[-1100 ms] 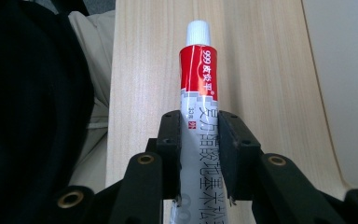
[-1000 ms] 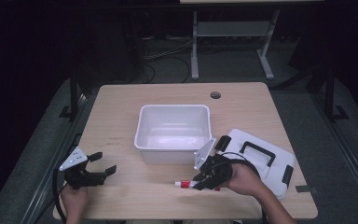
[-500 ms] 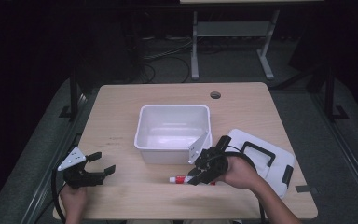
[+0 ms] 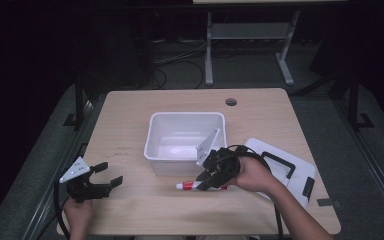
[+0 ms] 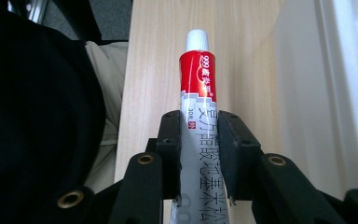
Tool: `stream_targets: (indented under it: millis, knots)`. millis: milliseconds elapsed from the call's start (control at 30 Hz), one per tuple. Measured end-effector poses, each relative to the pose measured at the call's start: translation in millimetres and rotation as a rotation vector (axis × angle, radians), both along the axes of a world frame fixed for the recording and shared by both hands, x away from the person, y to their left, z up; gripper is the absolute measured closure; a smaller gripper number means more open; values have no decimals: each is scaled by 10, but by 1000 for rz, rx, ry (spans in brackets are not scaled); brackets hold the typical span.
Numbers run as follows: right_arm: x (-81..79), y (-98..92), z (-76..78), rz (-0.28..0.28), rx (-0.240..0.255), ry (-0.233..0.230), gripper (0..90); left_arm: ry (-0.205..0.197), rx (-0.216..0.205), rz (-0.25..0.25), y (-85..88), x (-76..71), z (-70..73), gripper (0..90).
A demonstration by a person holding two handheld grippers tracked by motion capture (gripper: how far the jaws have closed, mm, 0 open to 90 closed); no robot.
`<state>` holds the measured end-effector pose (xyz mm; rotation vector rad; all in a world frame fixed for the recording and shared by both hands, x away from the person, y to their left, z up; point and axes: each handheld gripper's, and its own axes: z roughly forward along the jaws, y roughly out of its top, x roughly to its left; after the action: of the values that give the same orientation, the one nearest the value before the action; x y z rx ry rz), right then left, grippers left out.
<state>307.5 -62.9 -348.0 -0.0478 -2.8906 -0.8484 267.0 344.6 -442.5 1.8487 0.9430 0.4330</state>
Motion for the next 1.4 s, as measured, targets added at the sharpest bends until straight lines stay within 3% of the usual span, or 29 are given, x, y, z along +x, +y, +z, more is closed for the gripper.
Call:
stream_targets:
  millis: [200,700,1400]
  knots:
    - [47,63,172,14,-3,-3,709,-7,18,-4,-12,-5,9,147]
    - [249,108,531,1,0,-56,709,-8,13,-10,-1,-5,3,147]
    - [459,173,651,-15,7,-71,710,-7,10,-13,-15,5,-1,147]
